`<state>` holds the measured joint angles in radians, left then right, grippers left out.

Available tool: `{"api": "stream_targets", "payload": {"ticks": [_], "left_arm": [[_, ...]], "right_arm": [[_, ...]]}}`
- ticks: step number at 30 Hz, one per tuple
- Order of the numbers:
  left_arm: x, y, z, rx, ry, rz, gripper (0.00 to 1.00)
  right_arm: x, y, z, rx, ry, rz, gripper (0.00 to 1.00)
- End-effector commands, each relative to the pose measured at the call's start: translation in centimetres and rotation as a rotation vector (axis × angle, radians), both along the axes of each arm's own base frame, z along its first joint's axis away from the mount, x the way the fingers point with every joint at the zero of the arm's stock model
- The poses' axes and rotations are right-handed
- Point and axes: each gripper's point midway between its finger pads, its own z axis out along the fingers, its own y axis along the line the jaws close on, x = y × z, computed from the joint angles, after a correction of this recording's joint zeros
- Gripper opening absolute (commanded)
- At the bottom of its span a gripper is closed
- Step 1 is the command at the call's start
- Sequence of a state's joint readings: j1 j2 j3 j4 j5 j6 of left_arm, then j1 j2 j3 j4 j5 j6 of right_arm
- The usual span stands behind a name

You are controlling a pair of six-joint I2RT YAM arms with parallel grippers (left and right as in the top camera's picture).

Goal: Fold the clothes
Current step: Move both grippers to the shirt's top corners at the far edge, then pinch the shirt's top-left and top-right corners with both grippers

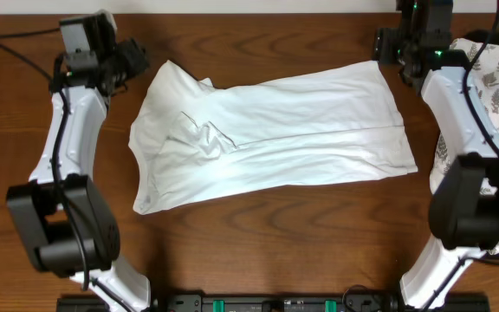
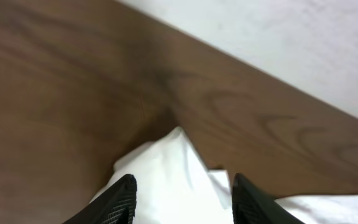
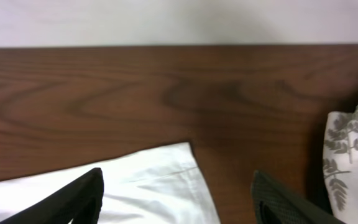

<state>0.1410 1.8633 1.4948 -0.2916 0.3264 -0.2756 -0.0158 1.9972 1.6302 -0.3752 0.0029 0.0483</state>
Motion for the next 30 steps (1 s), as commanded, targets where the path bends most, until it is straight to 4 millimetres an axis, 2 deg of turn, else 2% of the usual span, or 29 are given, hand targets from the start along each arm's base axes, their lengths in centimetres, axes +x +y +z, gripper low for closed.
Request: {"api": "stream_targets", "payload": {"ticks": [1,4,9,14,21,23,30], "left_arm": [[1.7,-0.6,0.1,-0.011,-0.015,-0.047,0.5],[3.0,-0.9,-0.7,-0.031,-0.023,-0.069,0.56],[4.5,-1.1,-3.4,-0.045,-0.021,-0.086,0.66],[5.4,-1.3,-4.9,-0.044,-0.03,-0.091,0.67],[6.1,-3.3,-6.7,-0.025,-0.035,-0.144,0.67],[6.3,-3.7,-7.2,-0.025,-0.035,-0.151,0.67],[6.4,-3.2,-7.6,0.033,-0.04,-0.157,0.69]], "right_arm": [[0.8,-1.6,-3.3,-0.019,0.043,-0.028,0.75],[1.7,-2.3,-4.8,-0.026,0.034,-0.032,0.76],[3.0,-2.8,-7.5,-0.028,0.022,-0.037,0.77],[4.0,-2.3,-9.4,-0.045,0.009,0.004,0.82],[3.8,-0.9,-12.4,-0.032,0.056,0.045,0.82],[3.6,0.3,-13.0,-0.027,0.066,0.107,0.82],[3.3,0.8,-14.2,-0.041,0.091,0.133,0.8]]}}
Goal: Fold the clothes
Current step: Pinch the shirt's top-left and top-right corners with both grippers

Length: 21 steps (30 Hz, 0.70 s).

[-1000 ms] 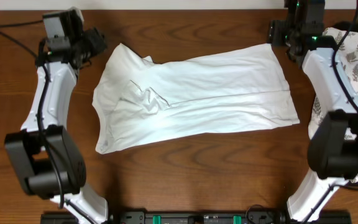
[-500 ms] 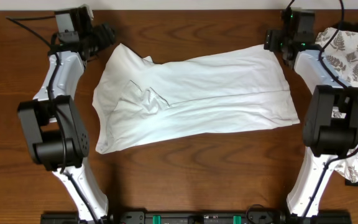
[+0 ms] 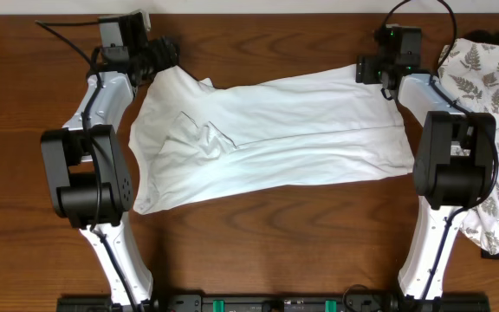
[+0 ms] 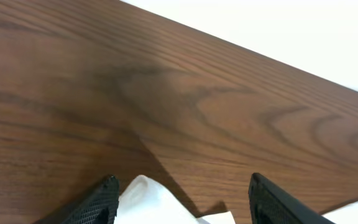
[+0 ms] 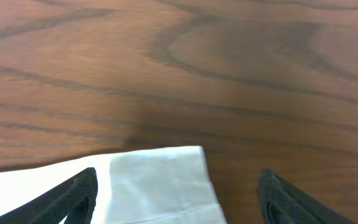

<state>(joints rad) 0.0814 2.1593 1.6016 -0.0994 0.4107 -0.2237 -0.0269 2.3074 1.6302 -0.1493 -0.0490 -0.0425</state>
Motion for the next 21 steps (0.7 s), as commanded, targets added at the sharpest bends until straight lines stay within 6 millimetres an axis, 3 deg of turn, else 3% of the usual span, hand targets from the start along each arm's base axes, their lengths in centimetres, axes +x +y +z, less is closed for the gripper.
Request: {"api": "stream_targets", "payload": {"ticks": [1,8,13,21], "left_arm": [[0.6,0.9,0.0,0.057,-0.025,-0.003,0.7],[1.0,0.9,-0.1,0.059,-0.04,-0.004,0.75],[1.0,0.9,-1.3,0.057,-0.021,-0.005,0.79],[0.8,0.9,-3.2,0.055,0.011,-0.006,0.79]], "right_arm": [[0.1,0.6,-1.0,-0.016,0.012,0.043,0.79],[-0.2,0.6,-2.4,-0.019,0.038,0.046,0.77],[-0.3,0.7,-2.5,-0.019,0.042,0.048,0.74],[-0.8,0.9,-2.9,-0.011,0.068,0.054,0.55]]}}
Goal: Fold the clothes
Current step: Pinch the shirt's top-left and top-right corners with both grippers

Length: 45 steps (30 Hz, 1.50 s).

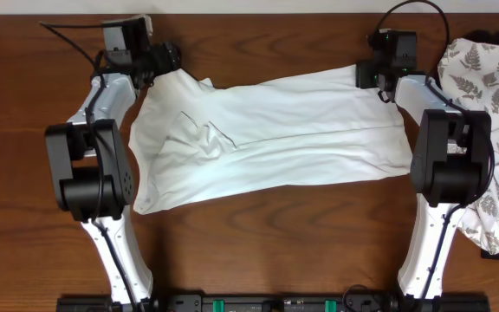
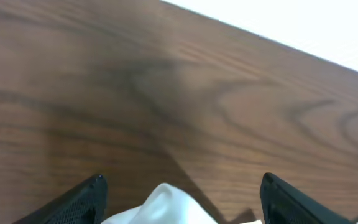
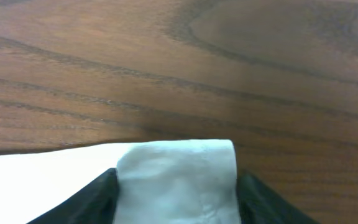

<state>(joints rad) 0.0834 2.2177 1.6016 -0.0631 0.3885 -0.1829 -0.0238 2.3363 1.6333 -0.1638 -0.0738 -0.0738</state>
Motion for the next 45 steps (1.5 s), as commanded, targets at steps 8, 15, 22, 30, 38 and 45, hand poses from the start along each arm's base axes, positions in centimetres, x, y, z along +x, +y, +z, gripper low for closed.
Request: {"api": "stream_targets", "payload": {"ticks": [8,15,22,30,38,45], "left_arm": [[0.2,0.4,-1.2,0.011,0.016,0.003,0.78],[-0.1,0.3,-1.7,0.019,0.034,-0.009,0.77],[-0.9,0.2,-2.3,0.04,0.066,-0.034,0.53],[-1.5,0.8,-3.1,0.099,0.095,-0.046,0.28],[-1.5,0.8,-2.9,0.103,0.089,-0.05,0.08],[-1.2,1.3,-0.6,0.105,0.048,-0.04,0.06]], "right_arm": [[-0.4,0.5,-1.2,0.001,0.033,0.019,0.33],[-0.4,0.5,-1.3,0.002,0.036,0.02,0.3],[-0.4,0.5,-1.3,0.002,0.036,0.02,0.32],[-0.4,0.5,-1.3,0.002,0.036,0.019,0.31],[-0.2,0.5,-1.1,0.001,0.024,0.02,0.02],[0.5,1.2,-0.3,0.03,-0.014,0.046,0.01]]}}
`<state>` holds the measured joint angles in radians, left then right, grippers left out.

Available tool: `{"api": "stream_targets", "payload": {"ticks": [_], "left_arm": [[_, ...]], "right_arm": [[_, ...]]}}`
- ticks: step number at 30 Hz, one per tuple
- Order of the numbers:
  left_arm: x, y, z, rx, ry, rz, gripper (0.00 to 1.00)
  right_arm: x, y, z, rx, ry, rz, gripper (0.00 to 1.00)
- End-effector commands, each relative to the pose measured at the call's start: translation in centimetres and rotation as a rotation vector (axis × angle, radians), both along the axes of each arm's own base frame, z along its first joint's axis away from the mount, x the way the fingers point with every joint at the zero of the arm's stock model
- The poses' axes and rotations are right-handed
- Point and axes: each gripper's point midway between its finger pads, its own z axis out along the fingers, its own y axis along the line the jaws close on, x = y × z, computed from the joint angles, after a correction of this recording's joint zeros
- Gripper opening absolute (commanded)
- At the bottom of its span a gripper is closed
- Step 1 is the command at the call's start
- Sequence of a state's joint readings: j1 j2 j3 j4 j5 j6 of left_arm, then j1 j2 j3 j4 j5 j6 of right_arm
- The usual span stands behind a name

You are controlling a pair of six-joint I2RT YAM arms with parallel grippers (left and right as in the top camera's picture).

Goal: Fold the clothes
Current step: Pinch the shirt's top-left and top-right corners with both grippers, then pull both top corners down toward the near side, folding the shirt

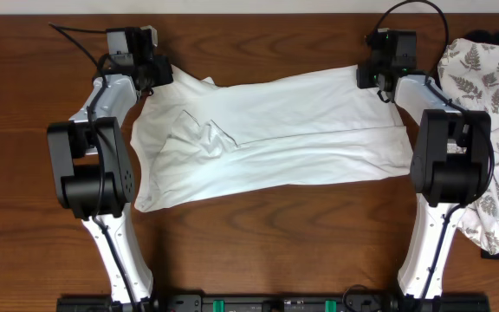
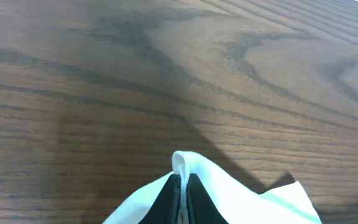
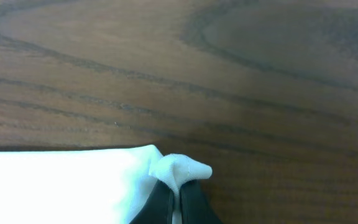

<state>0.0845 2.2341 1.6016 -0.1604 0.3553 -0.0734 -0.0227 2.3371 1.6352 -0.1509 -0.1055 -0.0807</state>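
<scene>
A white shirt [image 1: 267,130] lies spread across the brown table, long side left to right. My left gripper [image 1: 156,73] is shut on its far left corner; the left wrist view shows the white cloth [image 2: 182,163] pinched into a small peak between the black fingers [image 2: 166,196]. At the far right corner my right gripper [image 1: 373,74] is shut on the shirt too, and a bunched tip of cloth [image 3: 179,169] sticks out above its fingers [image 3: 194,199].
A heap of leaf-patterned and dark clothes [image 1: 492,78] lies at the table's right edge, just beyond the right arm. The table's far edge [image 1: 258,10] runs close behind both grippers. Bare wood [image 1: 275,243] stretches in front of the shirt.
Both grippers stood open around the shirt's far corners; now each is shut on its corner, with cloth bunched between the fingers. The shirt itself lies where it did.
First both grippers hovered open above the far corners of the spread shirt. They then sat lower and closer, open at the corners, then open right around the cloth edges. Now both are shut on the two far corners.
</scene>
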Motion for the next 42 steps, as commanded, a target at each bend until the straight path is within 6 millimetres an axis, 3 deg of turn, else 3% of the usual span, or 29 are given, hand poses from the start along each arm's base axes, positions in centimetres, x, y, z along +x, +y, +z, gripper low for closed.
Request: {"api": "stream_targets", "payload": {"ticks": [1,10,26,36,42], "left_arm": [[0.5,1.0,2.6,0.017,-0.049,0.012,0.06],[-0.7,1.0,4.7,0.013,-0.032,0.012,0.06],[-3.6,0.1,5.8,-0.024,0.062,-0.009,0.06],[-5.6,0.1,10.9,-0.012,0.03,-0.002,0.06],[-7.8,0.3,9.8,-0.004,0.136,0.012,0.06]], "right_arm": [[0.2,0.7,-0.5,0.018,0.001,0.025,0.01],[0.5,1.2,0.3,0.034,-0.016,0.046,0.01],[0.6,1.4,6.8,0.012,-0.081,0.084,0.01],[-0.6,1.9,7.4,0.03,-0.04,0.113,0.01],[-2.5,1.9,8.7,0.031,0.015,0.113,0.01]]}}
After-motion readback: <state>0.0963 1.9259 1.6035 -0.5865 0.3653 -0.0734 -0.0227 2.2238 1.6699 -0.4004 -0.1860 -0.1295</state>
